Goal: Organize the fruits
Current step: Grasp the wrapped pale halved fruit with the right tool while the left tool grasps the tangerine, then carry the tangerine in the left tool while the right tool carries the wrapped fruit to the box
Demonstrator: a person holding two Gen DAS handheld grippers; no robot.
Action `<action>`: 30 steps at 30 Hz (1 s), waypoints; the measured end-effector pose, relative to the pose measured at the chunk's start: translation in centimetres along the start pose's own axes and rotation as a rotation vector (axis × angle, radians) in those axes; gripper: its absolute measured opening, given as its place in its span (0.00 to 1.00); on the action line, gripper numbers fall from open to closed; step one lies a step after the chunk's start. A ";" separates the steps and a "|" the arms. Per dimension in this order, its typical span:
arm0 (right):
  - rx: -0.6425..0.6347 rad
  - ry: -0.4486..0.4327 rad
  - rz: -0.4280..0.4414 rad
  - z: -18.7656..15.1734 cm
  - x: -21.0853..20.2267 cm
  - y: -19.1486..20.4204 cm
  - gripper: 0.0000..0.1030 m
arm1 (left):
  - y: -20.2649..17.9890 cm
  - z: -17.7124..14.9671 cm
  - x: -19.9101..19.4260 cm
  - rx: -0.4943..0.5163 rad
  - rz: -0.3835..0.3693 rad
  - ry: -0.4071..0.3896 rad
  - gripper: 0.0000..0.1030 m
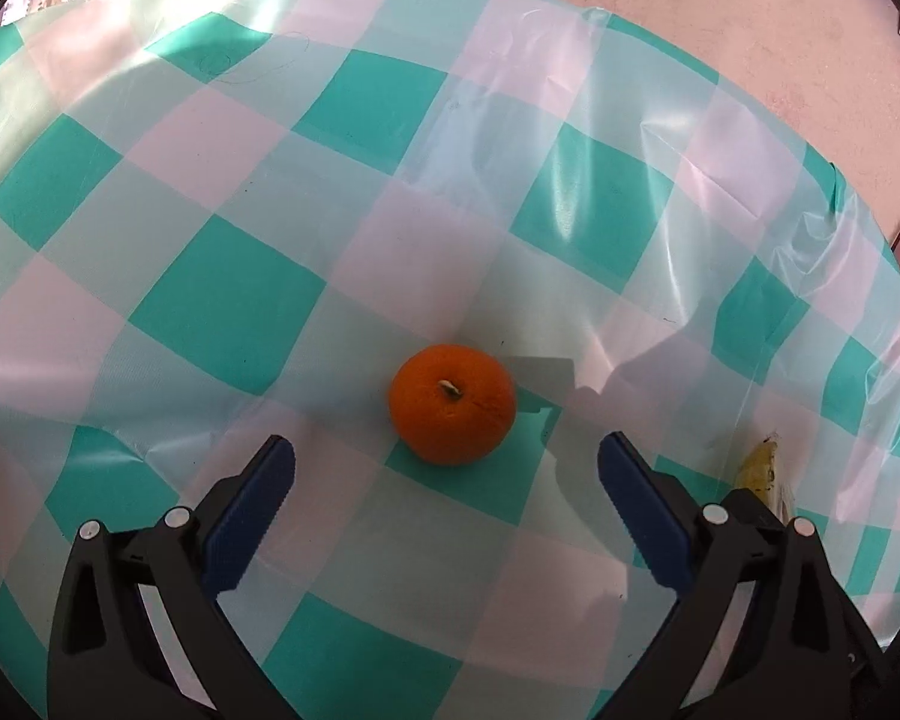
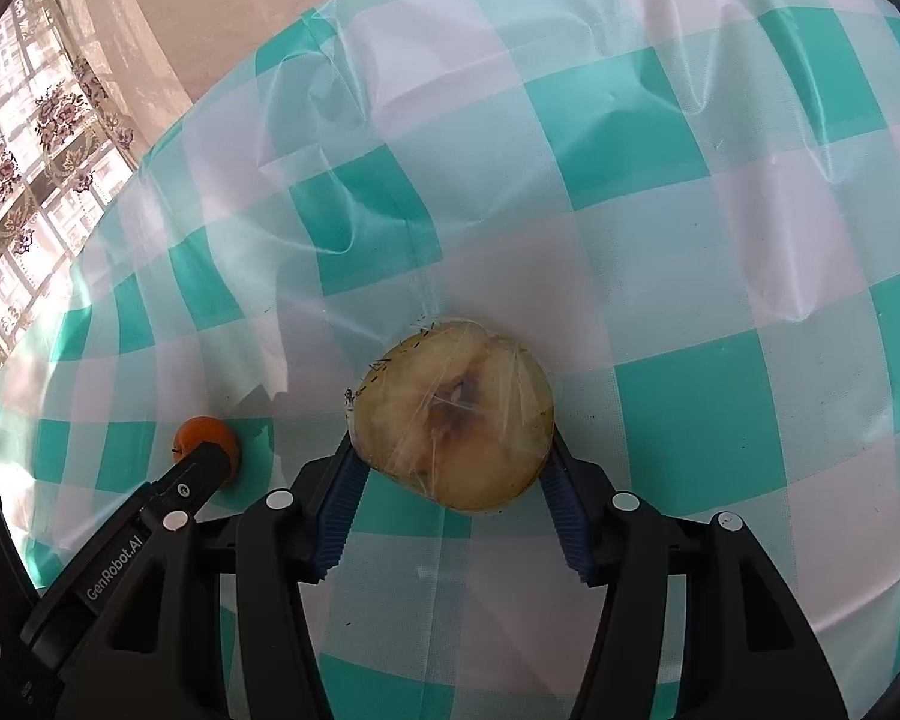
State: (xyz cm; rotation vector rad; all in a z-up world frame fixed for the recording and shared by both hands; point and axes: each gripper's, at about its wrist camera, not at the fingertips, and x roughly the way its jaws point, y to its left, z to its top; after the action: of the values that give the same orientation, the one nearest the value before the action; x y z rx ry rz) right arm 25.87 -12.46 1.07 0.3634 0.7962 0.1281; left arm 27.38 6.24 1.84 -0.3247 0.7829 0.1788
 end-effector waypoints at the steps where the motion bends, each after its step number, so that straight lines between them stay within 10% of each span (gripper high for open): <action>1: -0.003 0.000 0.001 -0.2 -0.2 0.1 0.54 | -0.2 0.4 0.5 0.003 0.011 0.011 0.95; 7: -0.013 -0.007 0.009 0.0 0.1 0.8 0.54 | -1.0 1.0 1.9 0.048 0.069 0.044 0.44; 30: -0.015 0.004 0.070 0.2 -0.6 -1.8 0.54 | 1.9 -1.2 -1.9 -0.112 -0.010 -0.058 0.43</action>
State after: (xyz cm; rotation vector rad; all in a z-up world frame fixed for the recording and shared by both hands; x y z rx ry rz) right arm 25.53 -14.30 0.97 0.3768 0.7859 0.2003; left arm 24.78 7.55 1.95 -0.4274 0.7153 0.2224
